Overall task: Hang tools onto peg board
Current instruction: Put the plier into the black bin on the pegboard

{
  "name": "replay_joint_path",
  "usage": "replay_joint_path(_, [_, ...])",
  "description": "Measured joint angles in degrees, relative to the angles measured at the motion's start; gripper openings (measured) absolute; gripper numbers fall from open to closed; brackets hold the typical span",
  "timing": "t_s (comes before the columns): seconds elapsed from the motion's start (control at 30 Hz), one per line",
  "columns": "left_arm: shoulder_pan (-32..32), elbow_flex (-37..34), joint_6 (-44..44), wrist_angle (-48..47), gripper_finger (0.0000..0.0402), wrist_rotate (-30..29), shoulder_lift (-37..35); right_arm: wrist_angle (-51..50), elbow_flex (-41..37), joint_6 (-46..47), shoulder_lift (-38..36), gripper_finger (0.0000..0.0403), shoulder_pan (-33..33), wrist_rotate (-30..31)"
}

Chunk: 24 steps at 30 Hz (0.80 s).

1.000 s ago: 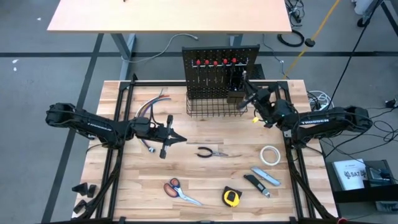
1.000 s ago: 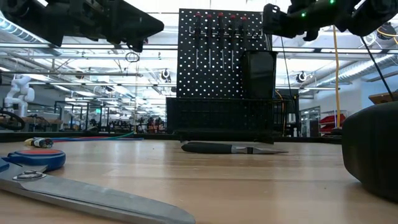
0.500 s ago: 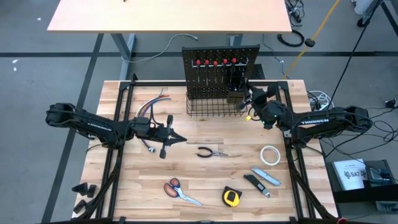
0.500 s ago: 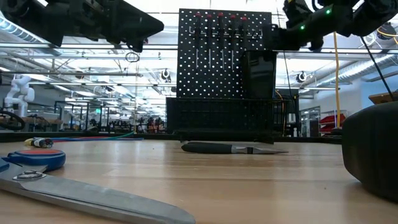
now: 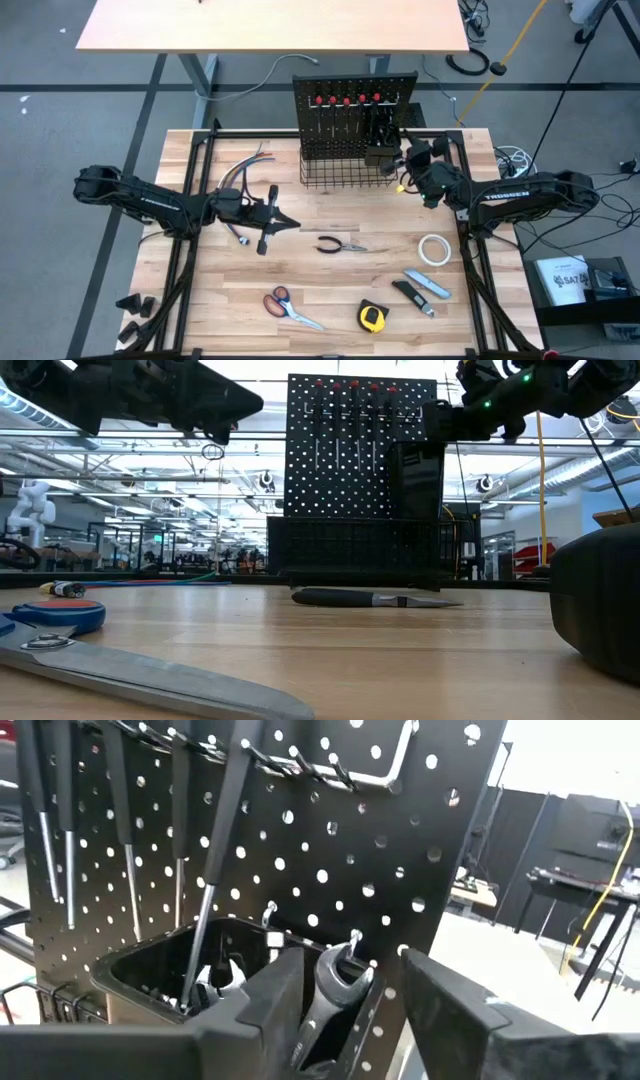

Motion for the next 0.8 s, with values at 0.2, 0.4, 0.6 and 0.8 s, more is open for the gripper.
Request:
replay_joint_path(0.2, [0.0, 0.0, 0.0, -1.2, 0.0015, 0.0, 0.0, 1.1, 0.4, -4.0, -3.3, 0.0186, 1.5, -0.2])
replay_joint_path(0.4, [0.0, 0.0, 0.1, -1.1, 0.0015, 0.0, 0.0, 1.1, 0.4, -1.2, -8.3, 0.0201, 4.9, -0.7])
replay_joint_path(0.6, [0.0, 0.0, -0.4, -1.3, 0.0015, 4.8, 0.0, -6.9, 0.4, 8.8, -10.5, 0.0196, 10.4, -13.6])
replay_joint_path(0.8, [-0.1, 0.0, -0.5, -0.8, 0.0015, 10.8, 1.5, -15.5, 0.5, 23.6, -8.5, 0.0195, 13.6, -36.3])
